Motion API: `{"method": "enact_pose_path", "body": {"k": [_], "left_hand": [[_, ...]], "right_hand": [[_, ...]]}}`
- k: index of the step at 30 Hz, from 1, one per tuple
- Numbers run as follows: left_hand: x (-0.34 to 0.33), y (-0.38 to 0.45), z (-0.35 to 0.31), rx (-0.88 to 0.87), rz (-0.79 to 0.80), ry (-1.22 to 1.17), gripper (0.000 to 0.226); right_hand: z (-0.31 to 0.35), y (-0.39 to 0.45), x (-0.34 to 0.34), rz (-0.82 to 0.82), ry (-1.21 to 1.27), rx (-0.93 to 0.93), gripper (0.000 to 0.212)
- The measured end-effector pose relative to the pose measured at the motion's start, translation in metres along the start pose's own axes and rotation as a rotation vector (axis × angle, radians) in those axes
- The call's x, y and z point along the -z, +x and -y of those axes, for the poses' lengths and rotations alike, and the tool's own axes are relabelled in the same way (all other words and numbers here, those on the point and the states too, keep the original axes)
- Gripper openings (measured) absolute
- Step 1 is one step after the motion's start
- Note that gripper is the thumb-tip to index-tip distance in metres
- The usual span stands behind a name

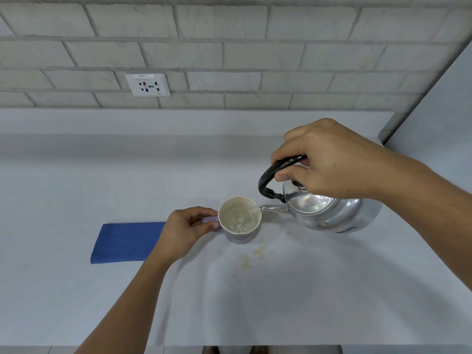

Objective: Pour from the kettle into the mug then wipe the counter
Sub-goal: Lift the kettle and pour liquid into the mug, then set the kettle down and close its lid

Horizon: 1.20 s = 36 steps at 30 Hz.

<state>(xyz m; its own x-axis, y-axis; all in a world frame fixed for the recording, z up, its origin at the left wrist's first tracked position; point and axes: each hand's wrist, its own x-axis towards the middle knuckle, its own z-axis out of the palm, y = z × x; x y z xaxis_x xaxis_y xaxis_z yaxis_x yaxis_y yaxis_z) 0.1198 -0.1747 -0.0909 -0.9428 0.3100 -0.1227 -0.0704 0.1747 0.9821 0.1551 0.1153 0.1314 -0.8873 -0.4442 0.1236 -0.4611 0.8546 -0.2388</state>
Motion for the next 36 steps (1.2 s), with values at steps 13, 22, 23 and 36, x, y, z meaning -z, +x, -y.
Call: {"method": "enact_pose_path", "body": {"k": [13,22,23,36], "left_hand": [[0.001,0.001,-0.002,0.013,0.009,0.043,0.019],[0.008,0.001,-0.009,0.022,0.031,0.098,0.026],[0.01,0.002,-0.014,0.004,0.016,0.089,0.028],[-0.05,0.045,-0.143,-0.402,0.165,0.097,0.031]], "right_hand": [[-0.045,-0.047,-0.025,-0.314,0.432,-0.226,0.014],[-0.061,-0.062,-0.043,-0.402,0.594,-0.225,0.017],[-0.062,-0.062,-0.044,-0.405,0.595,-0.223,0.017],[-0.078,-0.04,-0.032,-0.467,0.608,-0.217,0.014]]}}
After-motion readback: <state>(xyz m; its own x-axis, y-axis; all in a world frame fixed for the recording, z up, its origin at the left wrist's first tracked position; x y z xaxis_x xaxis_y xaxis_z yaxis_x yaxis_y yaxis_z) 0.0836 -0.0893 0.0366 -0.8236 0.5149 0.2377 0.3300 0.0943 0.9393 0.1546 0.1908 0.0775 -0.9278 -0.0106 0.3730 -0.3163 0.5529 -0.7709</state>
